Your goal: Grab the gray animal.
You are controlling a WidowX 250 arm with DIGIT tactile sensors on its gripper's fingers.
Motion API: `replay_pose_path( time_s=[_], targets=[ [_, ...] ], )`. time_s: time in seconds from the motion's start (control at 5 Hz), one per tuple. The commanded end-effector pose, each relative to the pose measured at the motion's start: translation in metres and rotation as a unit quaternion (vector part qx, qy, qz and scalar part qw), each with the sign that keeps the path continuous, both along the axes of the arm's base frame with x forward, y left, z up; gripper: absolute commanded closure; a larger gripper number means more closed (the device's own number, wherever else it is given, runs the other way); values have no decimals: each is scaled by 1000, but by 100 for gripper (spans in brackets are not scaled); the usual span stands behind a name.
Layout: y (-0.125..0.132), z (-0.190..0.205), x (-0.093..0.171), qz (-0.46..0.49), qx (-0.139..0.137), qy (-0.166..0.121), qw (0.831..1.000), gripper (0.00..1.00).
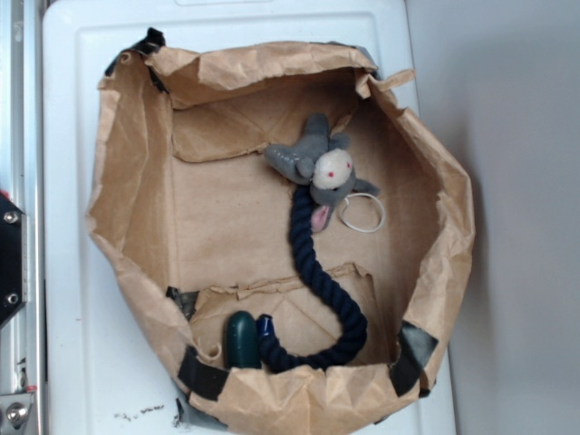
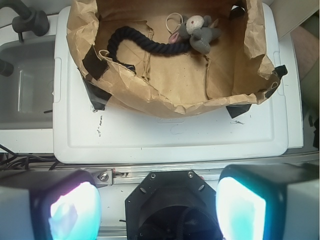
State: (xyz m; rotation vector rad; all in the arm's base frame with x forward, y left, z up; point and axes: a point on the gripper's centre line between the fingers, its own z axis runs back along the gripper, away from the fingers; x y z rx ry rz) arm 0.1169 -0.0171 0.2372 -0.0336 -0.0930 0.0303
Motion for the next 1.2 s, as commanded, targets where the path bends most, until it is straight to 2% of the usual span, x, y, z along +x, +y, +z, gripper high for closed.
replay_pose_path(
  time_s=[0.0, 0.4, 0.6, 0.8, 1.0],
  targets=[
    [0, 0, 0, 0, 0, 0, 1000, 0],
    [-21, -1, 33, -10, -4, -18, 1000, 0],
    [-29, -12, 56, -22, 7, -30, 999, 0],
    [-25, -23, 81, -29, 18, -31, 999, 0],
    [-27, -32, 98, -68, 13, -38, 997, 0]
  ],
)
